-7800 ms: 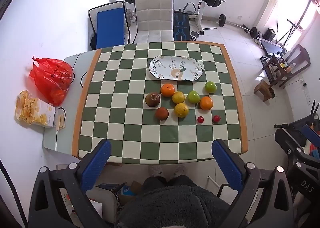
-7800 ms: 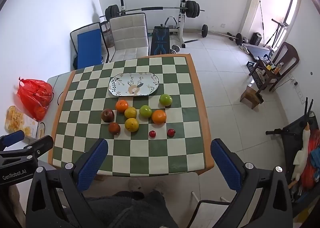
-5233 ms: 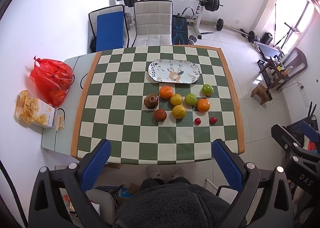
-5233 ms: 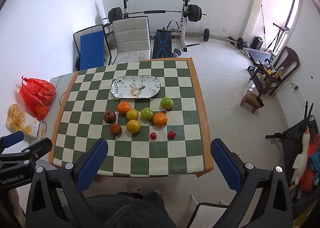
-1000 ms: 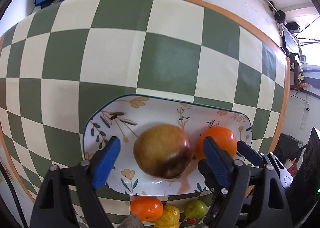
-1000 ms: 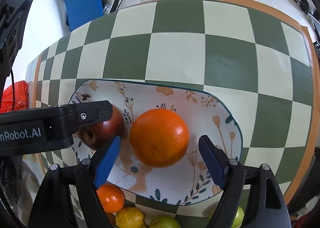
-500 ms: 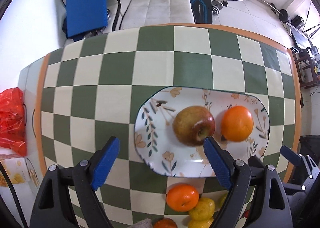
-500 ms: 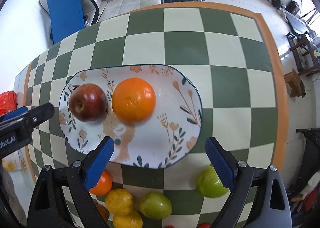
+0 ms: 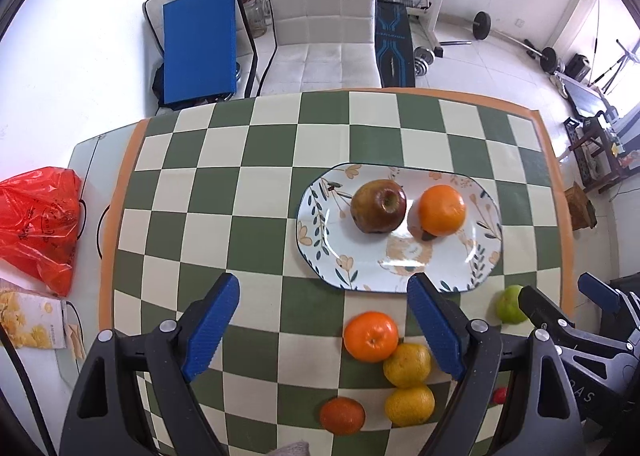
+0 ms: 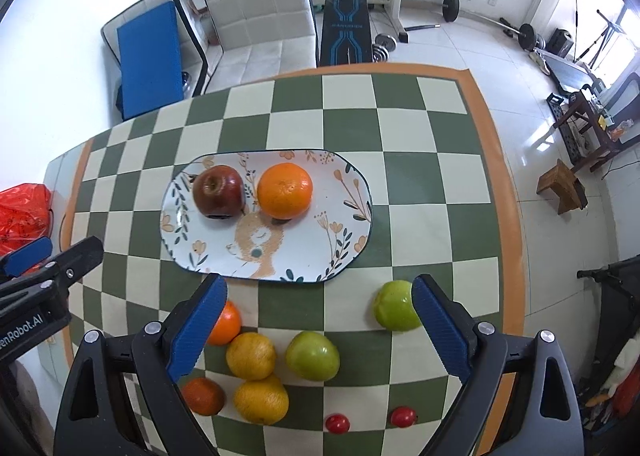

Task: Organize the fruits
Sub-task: 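Open both tools and lift them away from the plate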

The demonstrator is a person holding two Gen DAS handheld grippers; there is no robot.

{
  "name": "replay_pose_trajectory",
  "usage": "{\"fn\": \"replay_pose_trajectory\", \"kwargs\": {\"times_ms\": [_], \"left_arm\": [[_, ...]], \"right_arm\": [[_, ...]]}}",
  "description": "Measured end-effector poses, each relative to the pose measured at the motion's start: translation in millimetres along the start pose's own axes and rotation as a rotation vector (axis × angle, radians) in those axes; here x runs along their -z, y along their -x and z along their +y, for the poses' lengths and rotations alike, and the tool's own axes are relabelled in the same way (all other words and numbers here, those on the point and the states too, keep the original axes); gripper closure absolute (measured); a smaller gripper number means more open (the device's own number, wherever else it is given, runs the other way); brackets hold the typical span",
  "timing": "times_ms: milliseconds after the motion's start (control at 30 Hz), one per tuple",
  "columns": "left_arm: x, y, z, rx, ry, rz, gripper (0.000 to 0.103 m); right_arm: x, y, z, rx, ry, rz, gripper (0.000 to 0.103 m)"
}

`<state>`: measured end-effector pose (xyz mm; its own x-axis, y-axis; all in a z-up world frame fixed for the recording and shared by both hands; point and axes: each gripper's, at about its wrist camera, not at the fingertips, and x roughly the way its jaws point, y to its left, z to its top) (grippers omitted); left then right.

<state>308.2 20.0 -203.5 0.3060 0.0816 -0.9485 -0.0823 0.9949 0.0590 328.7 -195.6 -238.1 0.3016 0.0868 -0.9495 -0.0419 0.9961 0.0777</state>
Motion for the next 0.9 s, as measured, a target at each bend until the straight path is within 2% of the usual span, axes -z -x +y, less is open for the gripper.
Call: {"fn": "replay_pose_trajectory", "kwargs": {"times_ms": [333, 633, 700, 767, 800, 900], "left_arm": [[32, 58, -3, 0.027, -0.025, -0.084, 0.017], [50, 87, 0, 0.041, -0.015, -0.133, 0.017], [52, 90, 2, 0.035, -0.008, -0.142, 0.014], [51, 87, 4, 0.029, -0.007, -0.132, 0.002], [51, 85, 5, 0.024, -0.003, -0.140, 0.001], [54, 71, 11, -0.009, 0.005, -0.120, 0.001]], "right_arm": [[30, 66, 4, -0.001, -0.010, -0.075, 0.007], [48, 106, 5, -0.013, -0.031, -0.143, 0.007], [50, 109, 5, -0.024, -0.040, -0.152, 0.007], [52, 105, 5, -0.031, -0.048, -0.142, 0.004], [53, 100, 4, -0.042, -0.048, -0.142, 0.004], [58, 67, -3, -0.095, -0.067, -0.065, 0.004]]}}
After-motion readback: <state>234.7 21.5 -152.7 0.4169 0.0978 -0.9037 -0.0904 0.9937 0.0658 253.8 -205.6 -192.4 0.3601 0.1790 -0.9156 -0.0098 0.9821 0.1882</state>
